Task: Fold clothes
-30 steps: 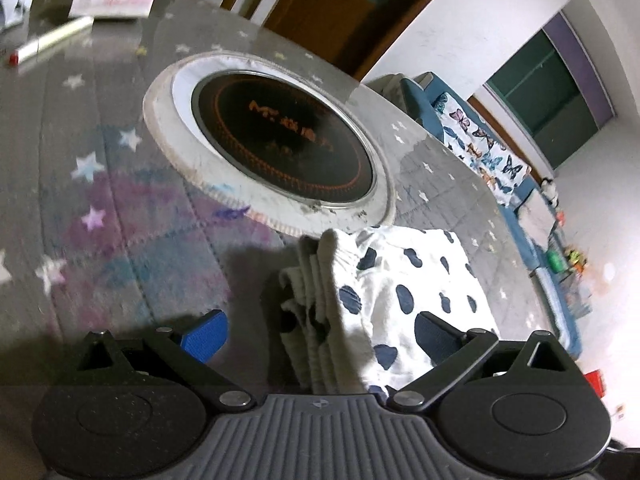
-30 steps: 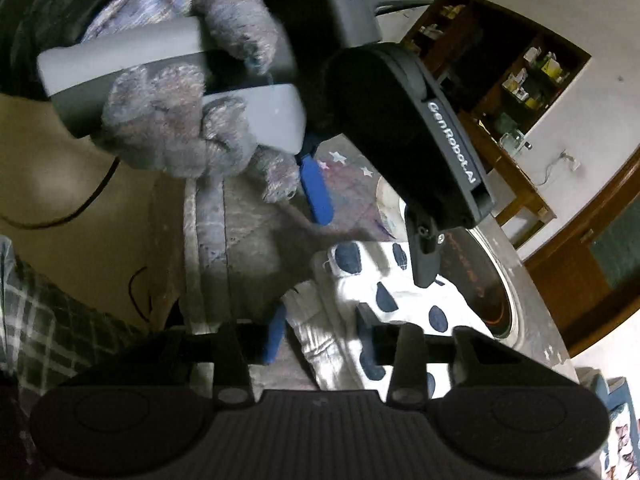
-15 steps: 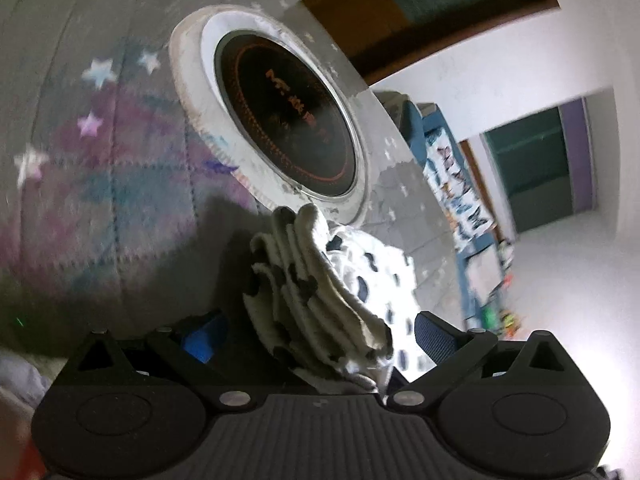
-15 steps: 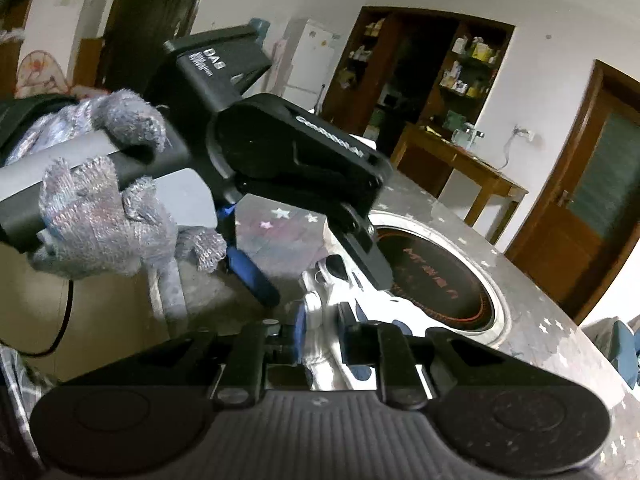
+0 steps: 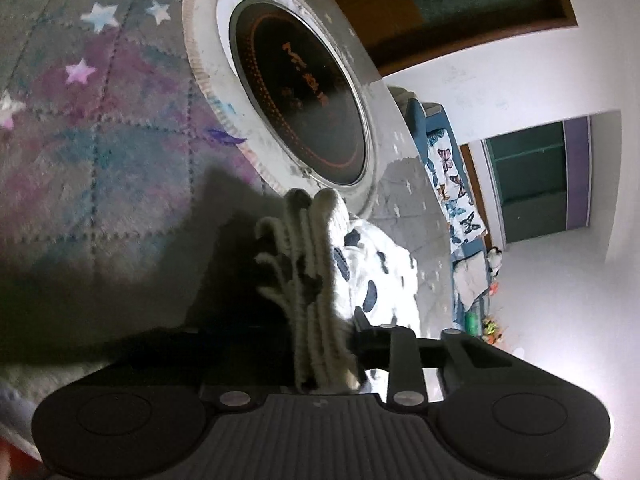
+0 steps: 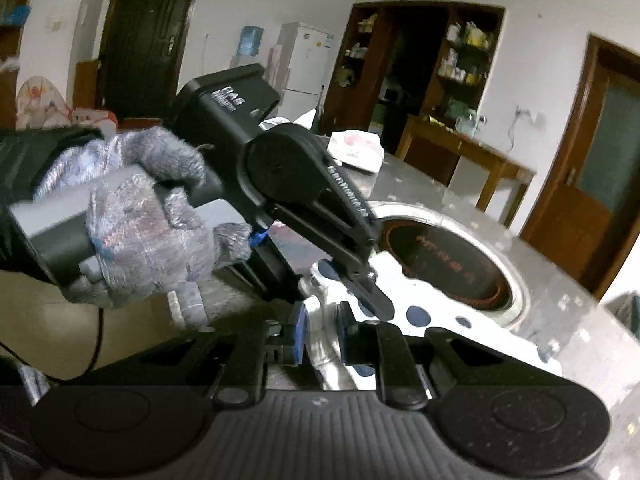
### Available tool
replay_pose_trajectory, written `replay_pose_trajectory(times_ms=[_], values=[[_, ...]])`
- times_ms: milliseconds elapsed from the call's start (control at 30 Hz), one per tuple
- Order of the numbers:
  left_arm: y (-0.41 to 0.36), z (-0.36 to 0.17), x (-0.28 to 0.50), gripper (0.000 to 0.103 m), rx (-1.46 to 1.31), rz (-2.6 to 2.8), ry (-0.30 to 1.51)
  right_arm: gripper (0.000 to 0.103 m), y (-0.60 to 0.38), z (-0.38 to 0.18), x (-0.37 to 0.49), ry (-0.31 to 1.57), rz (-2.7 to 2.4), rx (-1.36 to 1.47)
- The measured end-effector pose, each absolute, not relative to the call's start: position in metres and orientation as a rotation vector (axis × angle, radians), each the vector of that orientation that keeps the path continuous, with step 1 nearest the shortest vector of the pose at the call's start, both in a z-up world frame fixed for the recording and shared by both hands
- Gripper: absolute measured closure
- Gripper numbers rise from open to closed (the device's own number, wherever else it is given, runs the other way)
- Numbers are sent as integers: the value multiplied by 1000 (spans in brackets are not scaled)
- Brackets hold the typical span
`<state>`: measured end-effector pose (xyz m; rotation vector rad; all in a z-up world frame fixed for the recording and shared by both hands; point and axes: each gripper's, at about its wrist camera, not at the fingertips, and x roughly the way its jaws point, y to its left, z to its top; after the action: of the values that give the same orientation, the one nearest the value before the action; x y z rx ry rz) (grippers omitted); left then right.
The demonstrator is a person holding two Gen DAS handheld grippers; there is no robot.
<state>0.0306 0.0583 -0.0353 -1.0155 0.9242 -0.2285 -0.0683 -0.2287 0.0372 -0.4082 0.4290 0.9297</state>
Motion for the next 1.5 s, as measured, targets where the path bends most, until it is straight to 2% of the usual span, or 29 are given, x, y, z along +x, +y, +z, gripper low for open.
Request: replay_pose_trajectory(times_ms=[167, 533, 833, 1167, 1333, 1500], values=[[61, -38, 31, 74, -992, -232, 925, 87, -246, 40, -53, 489, 922, -324], [57, -34, 32, 74, -954, -230, 922, 83, -263, 19, 62, 637, 721, -231], [56, -34, 31, 74, -953, -235, 927, 82, -286, 3, 104, 654, 535, -250], [59, -33, 29, 74, -943, -230, 932, 77, -313, 19, 75, 600, 539, -187], [58, -32, 28, 74, -936, -225, 933, 76, -301, 2, 55, 614, 595, -261], [58, -32, 30, 74, -928, -223, 934, 76, -318, -8, 65, 615, 441, -299]])
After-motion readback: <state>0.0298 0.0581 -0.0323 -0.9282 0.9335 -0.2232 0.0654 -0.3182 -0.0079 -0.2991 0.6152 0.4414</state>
